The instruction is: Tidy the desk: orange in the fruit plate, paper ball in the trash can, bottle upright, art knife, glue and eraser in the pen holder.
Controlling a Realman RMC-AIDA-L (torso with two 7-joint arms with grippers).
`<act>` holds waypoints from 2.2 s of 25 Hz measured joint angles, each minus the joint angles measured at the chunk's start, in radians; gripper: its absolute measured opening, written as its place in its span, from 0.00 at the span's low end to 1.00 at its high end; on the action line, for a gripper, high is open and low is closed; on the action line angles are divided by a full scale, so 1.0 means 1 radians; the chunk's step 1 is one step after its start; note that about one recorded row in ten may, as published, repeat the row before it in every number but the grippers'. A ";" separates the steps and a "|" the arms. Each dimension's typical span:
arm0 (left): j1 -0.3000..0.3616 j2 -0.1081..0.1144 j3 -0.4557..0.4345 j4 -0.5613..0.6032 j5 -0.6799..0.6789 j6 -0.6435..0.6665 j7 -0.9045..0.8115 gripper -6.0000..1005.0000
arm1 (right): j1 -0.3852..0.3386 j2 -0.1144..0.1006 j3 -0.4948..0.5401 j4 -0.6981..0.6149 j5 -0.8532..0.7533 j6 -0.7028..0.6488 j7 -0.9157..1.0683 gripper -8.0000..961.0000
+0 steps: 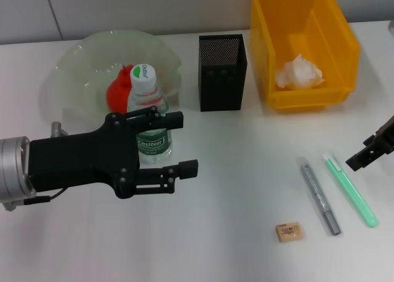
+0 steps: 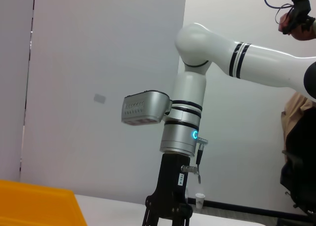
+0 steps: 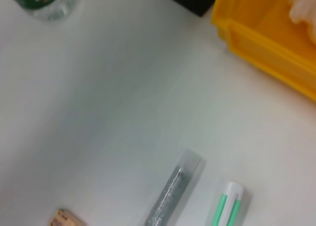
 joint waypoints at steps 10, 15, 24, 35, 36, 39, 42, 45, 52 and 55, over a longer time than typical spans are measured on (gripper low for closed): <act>-0.002 -0.001 0.003 -0.007 0.000 0.003 0.002 0.81 | 0.019 0.021 -0.090 -0.032 -0.036 0.024 0.050 0.76; -0.002 -0.002 0.012 -0.009 0.000 0.001 0.003 0.81 | 0.025 0.050 -0.141 -0.034 -0.089 0.070 0.067 0.76; -0.001 -0.002 0.012 -0.009 0.000 0.000 0.003 0.81 | 0.045 0.069 -0.147 -0.015 -0.096 0.099 0.071 0.76; 0.000 -0.002 0.012 -0.009 0.000 0.000 0.004 0.81 | 0.057 0.069 -0.157 0.060 -0.109 0.152 0.071 0.76; -0.001 -0.002 0.012 -0.009 0.000 0.000 0.004 0.81 | 0.057 0.069 -0.162 0.062 -0.112 0.156 0.071 0.76; -0.002 -0.002 0.013 -0.009 0.000 0.000 0.004 0.81 | 0.057 0.076 -0.170 0.063 -0.115 0.164 0.071 0.76; 0.000 -0.002 0.013 -0.009 0.000 0.000 0.004 0.81 | 0.056 0.079 -0.170 0.065 -0.118 0.173 0.071 0.74; 0.002 -0.002 0.013 -0.009 0.000 0.000 0.004 0.81 | 0.057 0.080 -0.171 0.073 -0.119 0.180 0.071 0.72; 0.004 -0.002 0.017 -0.009 0.000 0.000 0.004 0.81 | 0.057 0.088 -0.171 0.078 -0.119 0.189 0.071 0.63; 0.004 -0.002 0.019 -0.009 0.000 0.000 0.004 0.81 | 0.057 0.091 -0.172 0.082 -0.119 0.189 0.070 0.56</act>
